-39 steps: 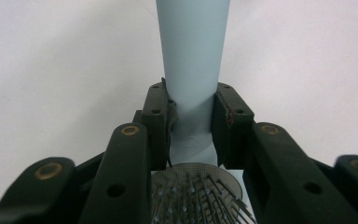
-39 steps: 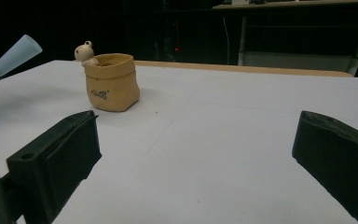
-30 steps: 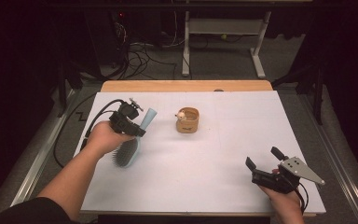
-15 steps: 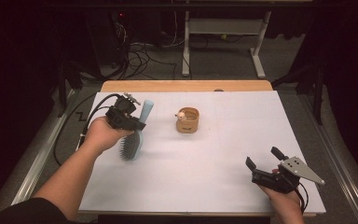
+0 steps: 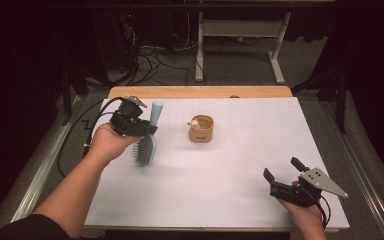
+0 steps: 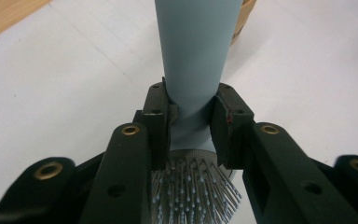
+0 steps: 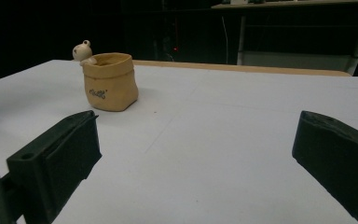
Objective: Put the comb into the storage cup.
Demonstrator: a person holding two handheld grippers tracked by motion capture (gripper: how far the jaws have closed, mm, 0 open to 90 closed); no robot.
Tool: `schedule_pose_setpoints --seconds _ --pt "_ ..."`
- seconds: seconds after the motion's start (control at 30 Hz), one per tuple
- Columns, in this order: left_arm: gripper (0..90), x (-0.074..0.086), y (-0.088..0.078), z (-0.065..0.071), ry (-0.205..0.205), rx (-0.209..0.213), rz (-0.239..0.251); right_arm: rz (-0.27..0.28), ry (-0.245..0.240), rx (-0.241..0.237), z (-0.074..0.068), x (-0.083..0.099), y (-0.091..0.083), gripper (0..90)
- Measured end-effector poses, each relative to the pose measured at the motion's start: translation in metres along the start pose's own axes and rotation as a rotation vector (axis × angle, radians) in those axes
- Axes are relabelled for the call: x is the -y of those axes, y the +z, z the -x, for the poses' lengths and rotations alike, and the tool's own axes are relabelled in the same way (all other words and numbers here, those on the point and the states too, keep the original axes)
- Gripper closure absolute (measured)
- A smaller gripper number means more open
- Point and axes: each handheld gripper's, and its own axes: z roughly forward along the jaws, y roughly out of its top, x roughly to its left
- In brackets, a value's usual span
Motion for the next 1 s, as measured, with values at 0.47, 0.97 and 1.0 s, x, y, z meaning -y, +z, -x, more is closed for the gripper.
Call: schedule_pose_setpoints --seconds 0.47,0.97,1.0 --pt "69.9 0.006 -0.005 0.020 0.050 0.039 0.157 0.003 -0.001 0.002 0.000 0.000 -0.001 1.2" --pt "69.8 0.030 -0.001 0.029 0.036 0.066 0.333 0.005 -0.006 0.002 -0.001 0.000 -0.001 1.2" --pt "69.9 0.035 0.000 0.031 0.036 0.068 0.367 0.005 -0.006 0.003 -0.001 0.000 -0.001 1.2"
